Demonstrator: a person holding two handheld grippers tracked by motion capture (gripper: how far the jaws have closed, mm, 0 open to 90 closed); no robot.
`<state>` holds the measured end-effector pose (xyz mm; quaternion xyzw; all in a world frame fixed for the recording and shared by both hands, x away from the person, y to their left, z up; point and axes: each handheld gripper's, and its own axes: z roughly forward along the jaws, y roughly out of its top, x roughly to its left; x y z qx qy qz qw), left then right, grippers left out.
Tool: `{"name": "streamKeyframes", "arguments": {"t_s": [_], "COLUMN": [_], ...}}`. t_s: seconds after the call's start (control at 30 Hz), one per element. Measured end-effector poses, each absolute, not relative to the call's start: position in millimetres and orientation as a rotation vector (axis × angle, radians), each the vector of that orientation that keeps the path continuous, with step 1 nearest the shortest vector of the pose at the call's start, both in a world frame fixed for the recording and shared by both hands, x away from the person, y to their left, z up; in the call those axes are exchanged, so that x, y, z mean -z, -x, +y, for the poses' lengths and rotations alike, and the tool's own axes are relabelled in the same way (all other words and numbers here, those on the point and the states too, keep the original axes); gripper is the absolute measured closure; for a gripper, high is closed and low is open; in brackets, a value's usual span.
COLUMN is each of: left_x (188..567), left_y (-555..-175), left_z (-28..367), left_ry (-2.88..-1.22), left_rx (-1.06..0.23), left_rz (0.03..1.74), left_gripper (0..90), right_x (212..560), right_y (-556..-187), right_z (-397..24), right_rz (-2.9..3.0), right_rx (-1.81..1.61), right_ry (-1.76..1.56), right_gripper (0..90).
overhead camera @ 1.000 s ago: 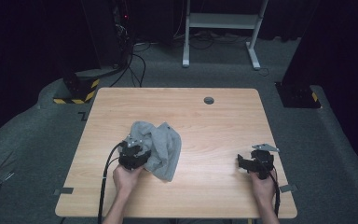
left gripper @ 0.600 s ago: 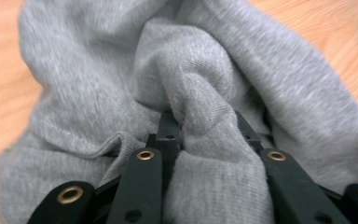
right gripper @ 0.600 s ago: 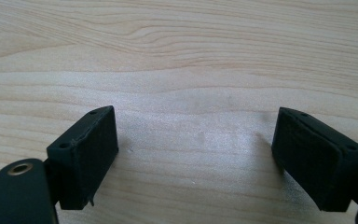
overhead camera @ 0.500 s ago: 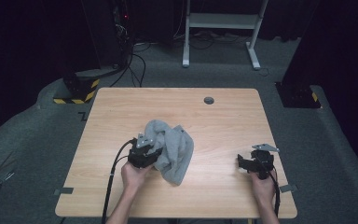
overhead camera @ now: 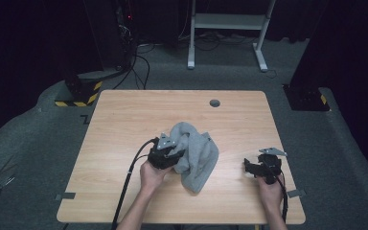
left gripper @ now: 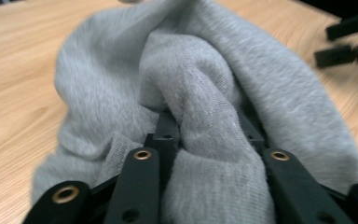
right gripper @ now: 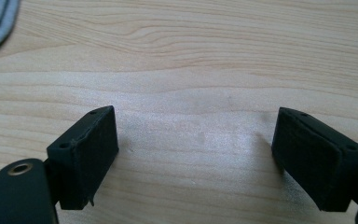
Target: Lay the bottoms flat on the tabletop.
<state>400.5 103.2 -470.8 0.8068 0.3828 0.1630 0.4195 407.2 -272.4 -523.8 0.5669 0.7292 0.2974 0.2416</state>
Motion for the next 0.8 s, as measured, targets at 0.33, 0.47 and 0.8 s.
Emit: {"name": "streamKeyframes", "arguments": {"t_s": [0.33,0.47,0.8], "left_x": [469.0,468.0,482.0], "left_y": [-380.0,-363.3,-330.8], "left_z": [121.2,131.3,124.7], "left_ry": [-1.994,-1.996,-2.016], "left_rx": [-0.449,-0.448,-0.417], "left_rz": [1.064,1.079,1.104], "left_gripper": [39.0,36.9,38.2], "right_x": [523.8,523.8,520.3], "right_y": [-407.0,-407.1,-403.7], "right_z": [-272.0,-272.0,-264.3], "right_rz": [1.998,2.011,2.064], "right_rx": [-0.815,-0.819,-0.825], "right_ry": [-1.544,-1.531,-1.5], "right_gripper": [14.4,14.4,26.2]}}
